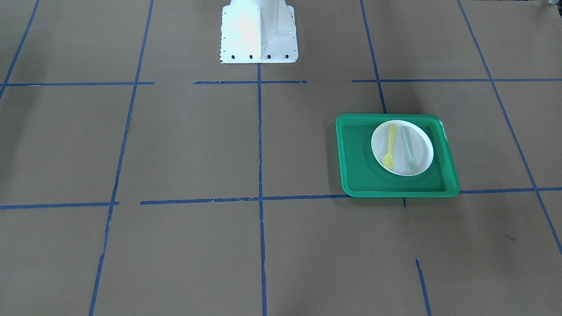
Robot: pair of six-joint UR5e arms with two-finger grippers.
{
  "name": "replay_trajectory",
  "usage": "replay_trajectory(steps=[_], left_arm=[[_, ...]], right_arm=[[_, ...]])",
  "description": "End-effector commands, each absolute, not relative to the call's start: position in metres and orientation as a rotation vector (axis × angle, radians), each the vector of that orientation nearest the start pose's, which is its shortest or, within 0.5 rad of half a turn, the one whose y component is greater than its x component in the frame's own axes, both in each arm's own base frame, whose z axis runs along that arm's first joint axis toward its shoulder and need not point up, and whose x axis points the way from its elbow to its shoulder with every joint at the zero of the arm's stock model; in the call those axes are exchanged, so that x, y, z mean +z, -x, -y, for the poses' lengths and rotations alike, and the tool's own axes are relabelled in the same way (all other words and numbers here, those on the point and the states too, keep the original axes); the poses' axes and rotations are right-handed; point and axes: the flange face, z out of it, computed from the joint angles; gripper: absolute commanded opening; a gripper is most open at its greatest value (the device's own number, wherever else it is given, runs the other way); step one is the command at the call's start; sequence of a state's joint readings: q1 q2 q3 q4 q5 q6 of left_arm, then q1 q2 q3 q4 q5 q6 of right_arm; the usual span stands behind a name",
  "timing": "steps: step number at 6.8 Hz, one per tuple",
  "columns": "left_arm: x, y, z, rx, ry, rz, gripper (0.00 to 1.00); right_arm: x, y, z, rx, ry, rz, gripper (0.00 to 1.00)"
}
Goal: Place spoon
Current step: 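Move the left gripper over the yellow spoon on the white plate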
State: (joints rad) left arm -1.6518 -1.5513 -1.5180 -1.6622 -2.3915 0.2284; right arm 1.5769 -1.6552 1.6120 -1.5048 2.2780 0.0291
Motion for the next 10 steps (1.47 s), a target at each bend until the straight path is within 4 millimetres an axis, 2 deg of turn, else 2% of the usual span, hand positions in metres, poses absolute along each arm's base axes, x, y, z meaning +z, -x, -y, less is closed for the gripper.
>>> replay_trajectory(steps=[1, 2, 3, 4, 5, 6, 7, 8, 9, 10], left_arm=[[0.629, 0.017, 0.499, 0.115, -0.207, -0.830, 1.00], [0.590, -0.014, 0.510, 0.068, -0.202, -0.858, 1.00], [0.560, -0.064, 0.511, 0.112, -0.184, -0.884, 1.00], [0.531, -0.105, 0.505, 0.118, -0.156, -0.912, 1.00], [0.493, -0.127, 0.520, 0.114, -0.176, -0.940, 0.99], [0.476, -0.190, 0.519, 0.164, -0.140, -0.936, 0.99], [0.464, -0.264, 0.508, 0.186, -0.150, -0.852, 0.99], [0.456, -0.297, 0.500, 0.228, -0.152, -0.844, 0.97], [0.450, -0.298, 0.498, 0.231, -0.157, -0.851, 0.93], [0.454, -0.323, 0.484, 0.265, -0.131, -0.848, 0.90]], right_arm=[[0.676, -0.071, 0.457, 0.026, -0.014, 0.707, 1.00], [0.676, -0.071, 0.457, 0.026, -0.014, 0.707, 1.00], [0.676, -0.071, 0.457, 0.026, -0.014, 0.707, 1.00], [0.676, -0.071, 0.457, 0.026, -0.014, 0.707, 1.00], [0.676, -0.071, 0.457, 0.026, -0.014, 0.707, 1.00], [0.676, -0.071, 0.457, 0.026, -0.014, 0.707, 1.00], [0.676, -0.071, 0.457, 0.026, -0.014, 0.707, 1.00], [0.677, -0.072, 0.457, 0.026, -0.012, 0.706, 1.00], [0.676, -0.071, 0.457, 0.026, -0.014, 0.707, 1.00], [0.676, -0.071, 0.457, 0.026, -0.014, 0.707, 1.00]])
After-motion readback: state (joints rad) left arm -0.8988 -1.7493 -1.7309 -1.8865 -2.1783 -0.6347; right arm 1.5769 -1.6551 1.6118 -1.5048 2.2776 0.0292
